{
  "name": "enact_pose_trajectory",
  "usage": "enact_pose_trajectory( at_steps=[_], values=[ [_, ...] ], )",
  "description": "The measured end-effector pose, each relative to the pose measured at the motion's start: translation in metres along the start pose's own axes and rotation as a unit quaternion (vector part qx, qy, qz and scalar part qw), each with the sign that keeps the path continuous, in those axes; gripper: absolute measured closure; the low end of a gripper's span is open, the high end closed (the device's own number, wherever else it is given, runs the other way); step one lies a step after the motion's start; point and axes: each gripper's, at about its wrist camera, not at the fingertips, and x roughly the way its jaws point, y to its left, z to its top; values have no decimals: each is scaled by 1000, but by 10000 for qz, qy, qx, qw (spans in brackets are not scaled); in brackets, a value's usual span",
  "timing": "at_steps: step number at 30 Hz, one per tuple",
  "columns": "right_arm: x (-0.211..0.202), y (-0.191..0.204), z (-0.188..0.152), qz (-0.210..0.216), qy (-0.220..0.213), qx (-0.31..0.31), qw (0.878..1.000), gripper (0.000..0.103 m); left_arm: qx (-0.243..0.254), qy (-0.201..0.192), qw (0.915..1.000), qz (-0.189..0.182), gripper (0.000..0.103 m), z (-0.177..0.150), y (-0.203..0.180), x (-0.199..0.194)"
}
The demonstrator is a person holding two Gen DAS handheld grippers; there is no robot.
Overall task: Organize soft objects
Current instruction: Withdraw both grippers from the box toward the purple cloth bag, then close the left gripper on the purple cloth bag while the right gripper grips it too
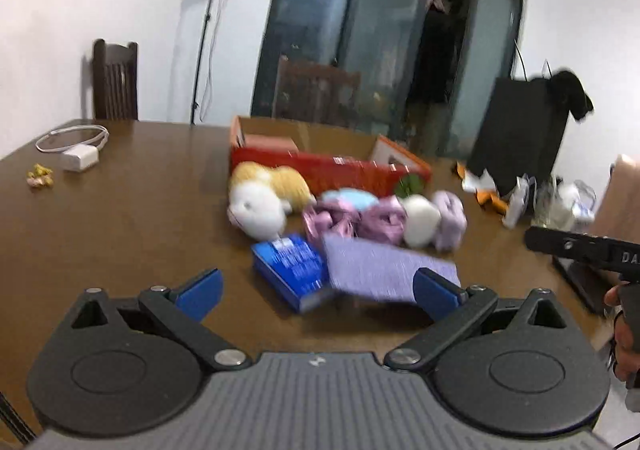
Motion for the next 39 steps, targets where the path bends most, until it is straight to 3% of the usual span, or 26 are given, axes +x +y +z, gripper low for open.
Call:
enact_pose_trajectory(
  at_steps=[3,5,7,11,12,16,19,21,23,25,27,29,31,36,39],
  values=[
    [4,-4,-12,30,210,156,9997,18,-44,-84,9998,-180,3,3,-7,5],
    [11,-8,-15,72,175,443,9988,19,-57,2,9994,-345,22,9,-14,15],
    [23,-12,-19,284,183,698,9970,23,-70,97,9988,-473,29,13,-17,27],
    [58,-16,-25,573,407,1150,9909,30,-39,292,9991,-304,40,14,-26,53],
    [66,-18,-27,578,479,1241,9894,32,-27,351,9986,-383,42,14,-27,57],
    [92,-24,-34,397,687,1497,9855,44,-24,802,9945,-675,71,8,-32,76],
    [100,-21,-34,416,800,1349,9867,46,-74,1030,9907,-887,77,0,-36,83],
    [103,-16,-33,415,838,1094,9896,56,-92,1118,9888,-988,77,-3,-39,85],
    [108,-10,-32,400,995,808,9909,88,-53,1116,9866,-1189,77,-2,-40,82],
    [111,-6,-31,355,1142,561,9912,98,12,969,9875,-1240,72,2,-39,72],
    [103,-4,-29,434,1125,377,9920,100,46,748,9895,-1234,61,8,-36,61],
    [88,-9,-24,450,1112,190,9926,101,0,522,9926,-1095,42,13,-31,52],
    [71,-18,-19,518,1175,65,9917,101,-20,424,9946,-942,36,15,-26,51],
    [48,-49,-17,152,1310,-68,9912,95,-306,750,9907,-1094,32,13,-28,82],
    [42,-59,-16,-30,1054,284,9940,86,-429,848,9896,-1076,31,13,-36,101]
  ],
)
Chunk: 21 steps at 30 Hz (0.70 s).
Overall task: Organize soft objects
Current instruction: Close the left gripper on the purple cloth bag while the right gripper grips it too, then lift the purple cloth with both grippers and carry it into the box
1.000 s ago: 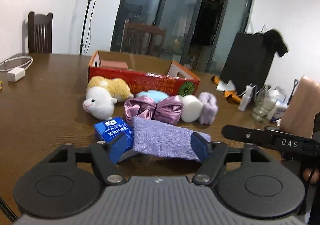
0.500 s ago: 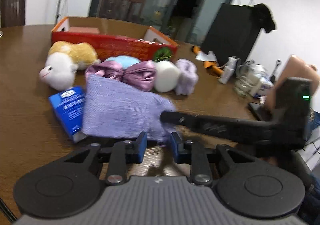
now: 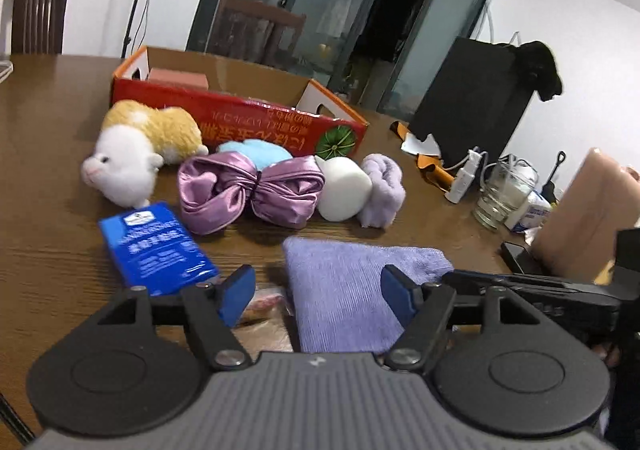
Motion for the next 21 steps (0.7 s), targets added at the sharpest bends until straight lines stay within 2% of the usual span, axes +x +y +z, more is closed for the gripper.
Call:
enact_pose_trajectory(
  at_steps=[2,4,6,10,14,16,18,19,20,21],
  values=[
    [-2,-5,2,-33,-217,225,9995,66,-123,43,9999,7,32,2,1,10],
    [1,-8,2,-62,-347,430,9985,56,-264,192,9994,-109,33,5,1,19],
    [11,-10,2,-19,-321,522,9981,54,-237,318,9990,-222,35,4,-4,26],
    [32,-18,-2,-105,-125,920,9956,54,-256,535,9982,-110,55,-2,-6,42],
    [37,-7,-4,-291,-157,683,9971,59,-501,599,9966,-247,62,0,0,45],
    [39,-1,-6,-250,-109,498,9984,72,-541,629,9959,-347,64,-1,1,46],
    [40,2,-6,-310,-86,363,9988,76,-580,633,9954,-416,67,-3,-1,47],
    [42,4,-6,-393,-61,229,9989,88,-598,662,9949,-470,73,-3,-2,49],
    [43,8,-6,-536,-46,35,9985,93,-633,693,9941,-550,80,-4,-2,50],
    [44,13,-6,-640,-34,-179,9978,94,-651,709,9935,-603,83,-4,-2,49]
  ],
)
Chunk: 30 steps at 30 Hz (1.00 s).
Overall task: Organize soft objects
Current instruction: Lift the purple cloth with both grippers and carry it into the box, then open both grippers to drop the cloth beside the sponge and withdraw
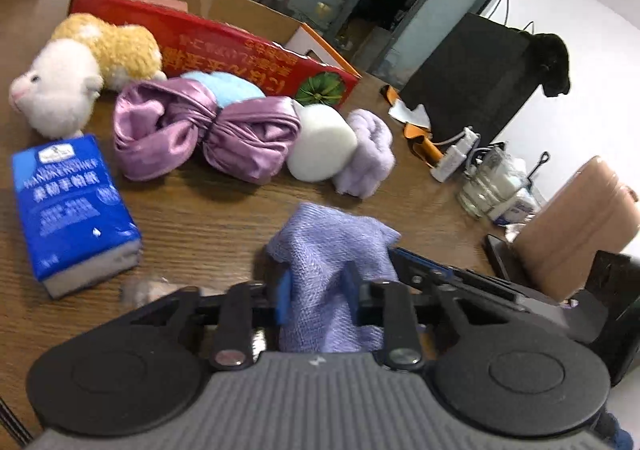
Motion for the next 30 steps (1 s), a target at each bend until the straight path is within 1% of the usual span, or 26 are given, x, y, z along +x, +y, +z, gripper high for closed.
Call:
enact_pose_trajectory(
  at_steps=[1,2,4,6,7,8,10,12,14,15,16,18,19,20,21,22,23,24,25,27,29,30],
  values=[
    [-1,5,-1,-74,-7,-190,9998,96,49,13,10000,-31,86,1,-2,-1],
    [-1,11,-2,-183,-31,-415,9990,99,116,7,9999,-23,87,2,-4,-1],
    [-1,18,-3,-324,-67,-677,9972,100,267,4,9996,18,89,5,-9,-3],
    [-3,18,0,-264,-91,-616,9977,101,357,-84,9993,-53,90,12,-14,-11],
    [-7,17,5,-182,-160,-537,9983,101,405,-163,9990,-112,90,16,-15,-16],
    [-13,16,13,-139,-324,-505,9981,101,440,-266,9985,-194,90,24,-17,-21],
    [-20,14,34,-54,-613,-484,9969,101,429,-431,9975,-349,90,48,-18,-28],
    [-20,9,66,159,-916,-360,9950,101,502,-647,9960,-367,90,87,-18,-28],
    [-9,1,102,401,-1104,-226,9928,101,540,-794,9947,-373,90,125,-16,-22],
    [2,-3,124,475,-1190,-202,9916,101,602,-826,9939,-408,90,148,-14,-13],
    [15,-6,143,497,-1227,-166,9911,101,629,-865,9937,-340,90,170,-13,-2],
    [50,-18,187,672,-1104,88,9916,101,655,-788,9946,-150,91,217,-4,30],
    [68,-22,207,687,-1041,178,9920,101,603,-744,9954,-86,91,234,1,44],
    [90,-23,227,627,-945,123,9935,101,599,-608,9963,-72,91,256,9,66],
    [113,-24,245,476,-828,50,9954,101,551,-538,9970,-12,91,274,19,84],
    [137,-27,260,358,-697,94,9969,101,354,-493,9981,101,92,286,27,100],
    [158,-29,271,309,-523,87,9981,101,231,-366,9989,170,92,298,35,118],
    [180,-32,282,224,-343,187,9990,101,195,-271,9991,253,92,310,42,137],
    [200,-33,291,89,-177,168,9997,101,10,-223,9991,363,92,319,50,154],
    [238,-34,302,-187,131,67,9997,101,-67,-98,9988,469,92,329,60,184],
    [266,-31,304,-449,357,-90,9983,100,-178,17,9978,644,90,329,71,204],
    [276,-29,303,-569,492,-152,9971,100,-212,181,9969,743,90,329,74,217]
  ],
)
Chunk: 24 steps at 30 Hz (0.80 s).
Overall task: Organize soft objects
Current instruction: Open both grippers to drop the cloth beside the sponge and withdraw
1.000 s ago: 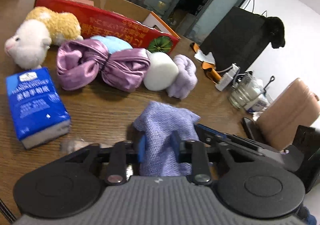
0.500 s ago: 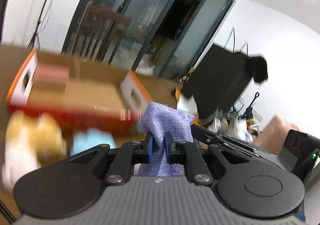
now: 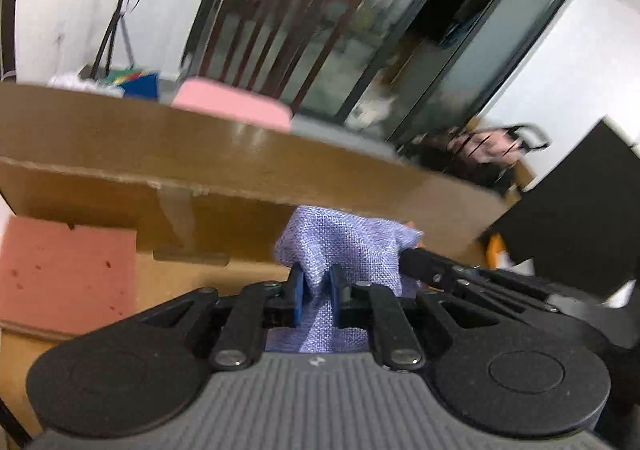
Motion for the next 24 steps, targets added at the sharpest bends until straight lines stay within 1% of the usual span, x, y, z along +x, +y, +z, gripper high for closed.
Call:
enact_pose_trajectory(
  at_steps=[1,2,4,5,7,9,11,13,15,17,19,20,21,23,24],
  values=[
    [8,3,2,-107,81,-22,9999,99,-27,100,9999,39,85,1,2,6],
    [14,4,2,-152,140,-53,9998,97,-90,117,9998,97,75,0,3,10],
    [18,9,-1,-82,171,-37,9998,91,-28,83,9999,117,65,1,3,8],
    [18,10,2,-67,149,-59,9999,90,51,33,9999,112,63,0,1,3],
    [11,14,3,-77,57,-195,9998,90,214,-73,9997,123,62,1,-1,-11],
    [-1,15,7,-61,-86,-238,9997,90,404,-156,9991,36,58,2,-7,-30],
    [-23,14,10,-37,-258,-313,9992,89,741,-295,9968,75,52,-2,-17,-57],
    [-52,15,12,-30,-458,-412,9981,87,1061,-470,9931,161,50,-8,-27,-87],
    [-82,13,18,-14,-633,-480,9968,83,1323,-661,9888,216,47,-16,-39,-124],
    [-117,12,17,5,-822,-543,9951,78,1492,-901,9843,288,36,-26,-48,-161],
    [-154,12,13,40,-998,-592,9932,75,1688,-1254,9768,406,31,-41,-57,-204],
    [-174,12,7,79,-1110,-605,9919,70,1772,-1441,9725,453,27,-50,-59,-224],
    [-193,11,1,121,-1234,-598,9905,67,1850,-1632,9680,464,24,-61,-60,-244],
    [-229,11,-19,261,-1521,-579,9863,56,1951,-1999,9590,469,11,-87,-63,-277],
    [-246,12,-31,351,-1665,-596,9836,54,1950,-2212,9543,487,8,-104,-61,-294]
  ],
)
